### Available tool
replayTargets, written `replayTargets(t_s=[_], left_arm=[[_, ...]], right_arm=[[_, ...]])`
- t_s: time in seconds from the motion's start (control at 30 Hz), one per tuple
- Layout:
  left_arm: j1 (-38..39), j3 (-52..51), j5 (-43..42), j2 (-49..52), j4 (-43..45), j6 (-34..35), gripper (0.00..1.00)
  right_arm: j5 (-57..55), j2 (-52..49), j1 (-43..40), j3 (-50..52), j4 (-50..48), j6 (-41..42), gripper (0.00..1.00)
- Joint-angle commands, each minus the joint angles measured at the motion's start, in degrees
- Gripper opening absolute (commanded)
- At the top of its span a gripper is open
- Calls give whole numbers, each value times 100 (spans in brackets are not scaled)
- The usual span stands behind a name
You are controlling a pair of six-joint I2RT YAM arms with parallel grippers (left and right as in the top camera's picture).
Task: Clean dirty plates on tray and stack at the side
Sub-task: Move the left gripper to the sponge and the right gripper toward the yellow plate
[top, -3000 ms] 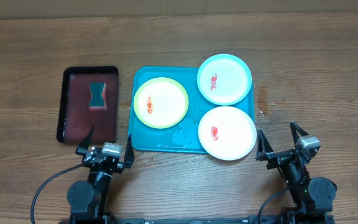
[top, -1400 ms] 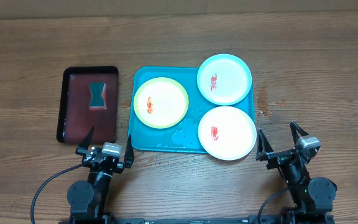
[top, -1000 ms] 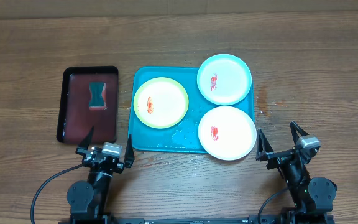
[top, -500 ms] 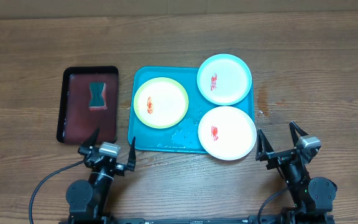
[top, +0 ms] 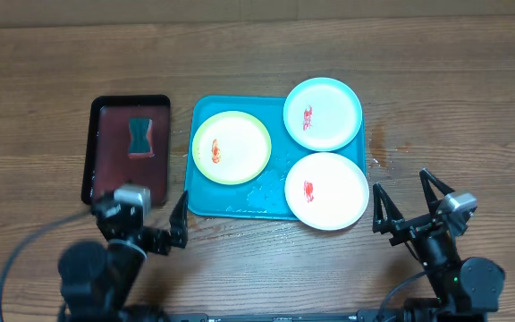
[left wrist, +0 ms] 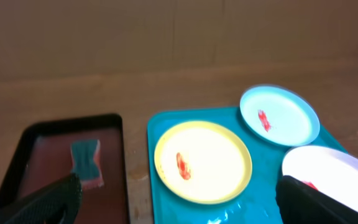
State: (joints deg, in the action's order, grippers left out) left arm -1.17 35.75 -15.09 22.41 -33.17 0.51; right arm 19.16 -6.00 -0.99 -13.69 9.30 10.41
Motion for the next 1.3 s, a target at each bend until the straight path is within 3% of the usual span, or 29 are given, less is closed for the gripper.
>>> replayTargets(t_s=[0.0, 0.3, 0.47, 0.77, 1.03, 1.07, 1.1, 1.27], left_arm=[[-31, 920, -153, 990, -424, 133, 100], [-31, 4116, -149, 4142, -2887, 79, 100], [-31, 5453, -151, 5313, -4096, 125, 100], [-31, 5871, -153, 6100, -4450, 129, 100], [-31, 5871, -118, 6435, -4127, 269, 100], [-31, 5871, -96, 6450, -4107, 271, 100], [-35, 5871, -42, 6461, -4087, 271, 100], [-35, 5871, 833, 6461, -4024, 802, 100]], right_arm=[[46, -455, 20, -754, 299, 4, 100], [46, -2267, 20, -2900, 1808, 0, 100], [48, -3484, 20, -4286, 3097, 2, 100], [46, -6028, 20, -7027, 5932, -319, 100], [1305, -7379, 24, -7261, 5193, 201, 100], [1423, -7525, 50, -7261, 5090, 203, 93], [1436, -7698, 118, -7261, 4990, 278, 88], [525, -8397, 841, -7261, 4706, 1075, 82]])
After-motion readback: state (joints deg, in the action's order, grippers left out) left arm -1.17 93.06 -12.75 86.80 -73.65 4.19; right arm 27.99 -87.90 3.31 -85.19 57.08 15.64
